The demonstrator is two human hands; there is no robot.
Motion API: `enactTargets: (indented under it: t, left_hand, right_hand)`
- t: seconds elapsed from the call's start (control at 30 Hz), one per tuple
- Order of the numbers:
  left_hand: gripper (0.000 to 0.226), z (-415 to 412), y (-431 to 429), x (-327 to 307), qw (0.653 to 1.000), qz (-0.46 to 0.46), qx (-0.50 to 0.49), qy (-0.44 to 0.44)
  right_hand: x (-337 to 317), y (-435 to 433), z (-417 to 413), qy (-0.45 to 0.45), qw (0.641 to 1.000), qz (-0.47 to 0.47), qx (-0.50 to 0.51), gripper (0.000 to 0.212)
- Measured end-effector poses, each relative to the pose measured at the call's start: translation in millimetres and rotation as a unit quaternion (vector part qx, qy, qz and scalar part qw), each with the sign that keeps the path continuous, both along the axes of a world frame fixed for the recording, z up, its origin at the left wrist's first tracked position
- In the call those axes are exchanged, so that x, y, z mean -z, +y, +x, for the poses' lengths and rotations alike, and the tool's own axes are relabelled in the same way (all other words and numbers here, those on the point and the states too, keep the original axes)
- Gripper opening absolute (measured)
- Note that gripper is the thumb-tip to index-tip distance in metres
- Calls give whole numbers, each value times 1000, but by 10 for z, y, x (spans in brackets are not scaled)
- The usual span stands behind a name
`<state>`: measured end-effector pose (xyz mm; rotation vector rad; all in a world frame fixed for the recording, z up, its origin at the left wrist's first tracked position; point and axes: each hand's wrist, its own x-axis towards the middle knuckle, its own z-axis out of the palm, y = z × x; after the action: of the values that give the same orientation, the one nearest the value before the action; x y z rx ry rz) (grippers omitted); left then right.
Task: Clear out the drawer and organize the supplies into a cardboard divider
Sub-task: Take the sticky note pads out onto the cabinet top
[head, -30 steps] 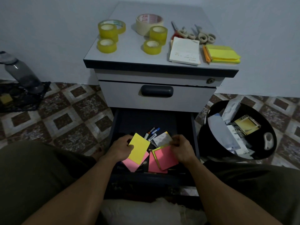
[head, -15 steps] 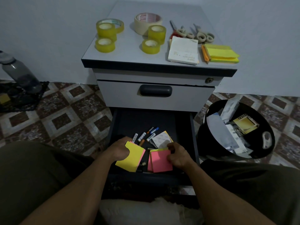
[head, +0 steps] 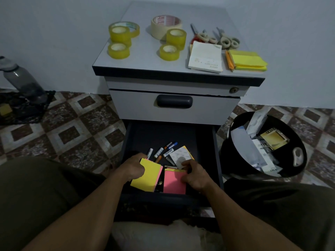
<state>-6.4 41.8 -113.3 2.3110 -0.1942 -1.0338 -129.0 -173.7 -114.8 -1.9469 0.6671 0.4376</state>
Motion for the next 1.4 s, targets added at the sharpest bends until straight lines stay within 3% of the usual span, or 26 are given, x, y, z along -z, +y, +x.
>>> enactTargets:
  t: [0.2,0.43,0.6,0.9,1.1,1.4]
  left_hand:
    - [57,-7,12,5,1000,-9,-8,-3]
    - [63,1,20,4,999,-13,-32,19]
    - [66,13,31,10,998,-37,-50,20]
    - [66,-23,-43,67,987,-112,-114,-21]
    - [67,2,-47,160,986,-97,-132,-34]
    - [63,-18,-69,236,986,-100,-133,-34]
  right_hand:
    - [26,14,-9,8,1000,17,-14,69]
    - [-78,-15,51,-26,999,41,13,48]
    - [-171,-201,203,-72,997,-30,23,52]
    - [-116,-373,458,-92,995,-31,37,55]
    - [70,-328,482,-74,986,-132,62,64]
    - [159,-85,539,-54,989,-115,74,61]
